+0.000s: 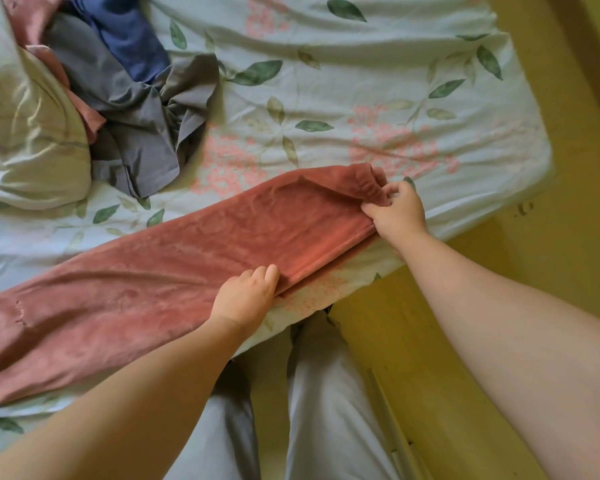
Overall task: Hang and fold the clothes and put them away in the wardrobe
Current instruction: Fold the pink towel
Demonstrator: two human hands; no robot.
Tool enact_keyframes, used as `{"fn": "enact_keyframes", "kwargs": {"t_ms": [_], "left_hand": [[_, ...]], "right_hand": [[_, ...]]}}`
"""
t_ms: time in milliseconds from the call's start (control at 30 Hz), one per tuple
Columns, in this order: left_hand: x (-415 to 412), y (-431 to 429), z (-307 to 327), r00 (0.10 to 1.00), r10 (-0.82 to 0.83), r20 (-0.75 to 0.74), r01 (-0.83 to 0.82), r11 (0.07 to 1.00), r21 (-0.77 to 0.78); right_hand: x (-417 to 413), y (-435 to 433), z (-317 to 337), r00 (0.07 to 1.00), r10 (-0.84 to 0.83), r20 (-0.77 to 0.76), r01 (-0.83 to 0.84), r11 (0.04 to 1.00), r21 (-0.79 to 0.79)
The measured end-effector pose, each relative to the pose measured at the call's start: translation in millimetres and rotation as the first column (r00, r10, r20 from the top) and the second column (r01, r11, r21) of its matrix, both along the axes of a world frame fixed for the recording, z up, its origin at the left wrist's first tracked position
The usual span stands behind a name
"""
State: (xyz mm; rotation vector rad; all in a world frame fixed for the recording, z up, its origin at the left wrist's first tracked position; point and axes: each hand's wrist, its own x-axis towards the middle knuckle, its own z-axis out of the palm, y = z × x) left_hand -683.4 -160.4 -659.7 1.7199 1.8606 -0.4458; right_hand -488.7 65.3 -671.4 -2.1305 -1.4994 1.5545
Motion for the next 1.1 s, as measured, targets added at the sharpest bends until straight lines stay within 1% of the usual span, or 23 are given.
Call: {"fn": "enact_keyframes", "kwargs": {"t_ms": [167, 300, 367, 467, 567, 633, 667, 733, 767, 800, 867, 900, 967, 1033, 1100], "left_hand": [[3, 0, -4, 0.995, -0.098, 0.010, 0.099, 0.995, -0.033], [0, 0, -6, 0.991, -0.132, 0.018, 0.133, 0.990, -0.044], [2, 0, -9, 0.990, -0.141, 0.019, 0.142, 0.989, -0.050], [5, 3, -13, 0.996, -0.054, 0.064, 0.059, 0.996, -0.068], [6, 9, -14, 0.990, 0.025, 0.136, -0.014, 0.997, -0.081], [5, 15, -12, 0.984, 0.096, 0.152, -0.095, 0.995, -0.017], [4, 18, -11, 0.975, 0.147, 0.163, -0.158, 0.986, 0.054], [0, 24, -12, 0.947, 0.258, 0.191, -0.296, 0.933, 0.206], [-1, 27, -14, 0.930, 0.308, 0.201, -0.353, 0.902, 0.249], [-1, 31, -16, 0.914, 0.348, 0.206, -0.395, 0.881, 0.263], [-1, 36, -19, 0.901, 0.383, 0.204, -0.425, 0.874, 0.237], [-1, 39, -20, 0.906, 0.373, 0.197, -0.412, 0.883, 0.223], [3, 43, -21, 0.941, 0.291, 0.175, -0.326, 0.919, 0.220], [9, 47, -22, 0.973, 0.154, 0.170, -0.191, 0.953, 0.234], [16, 49, -24, 0.985, 0.026, 0.170, -0.064, 0.973, 0.221]], "right_hand": [[-13, -6, 5, 0.998, 0.020, 0.055, -0.024, 0.997, 0.074], [-15, -8, 9, 0.991, 0.005, 0.133, -0.018, 0.995, 0.097], [-16, -7, 9, 0.990, -0.001, 0.139, -0.017, 0.992, 0.124], [-19, -6, 5, 0.988, 0.007, 0.153, -0.024, 0.994, 0.111], [-21, -6, -1, 0.970, 0.066, 0.235, -0.102, 0.984, 0.143], [-22, -5, -3, 0.949, 0.093, 0.301, -0.148, 0.975, 0.164], [-23, -4, -3, 0.943, 0.090, 0.321, -0.146, 0.977, 0.155], [-27, 3, -7, 0.934, 0.084, 0.347, -0.118, 0.990, 0.077], [-28, 6, -9, 0.927, 0.098, 0.363, -0.115, 0.993, 0.025], [-29, 10, -11, 0.916, 0.128, 0.380, -0.129, 0.991, -0.022], [-30, 14, -11, 0.909, 0.184, 0.375, -0.172, 0.983, -0.065], [-31, 15, -11, 0.917, 0.191, 0.350, -0.184, 0.981, -0.055], [-29, 14, -10, 0.945, 0.176, 0.275, -0.177, 0.984, -0.020], [-23, 12, -11, 0.960, 0.181, 0.213, -0.178, 0.983, -0.033], [-18, 10, -10, 0.972, 0.169, 0.164, -0.159, 0.985, -0.074]]}}
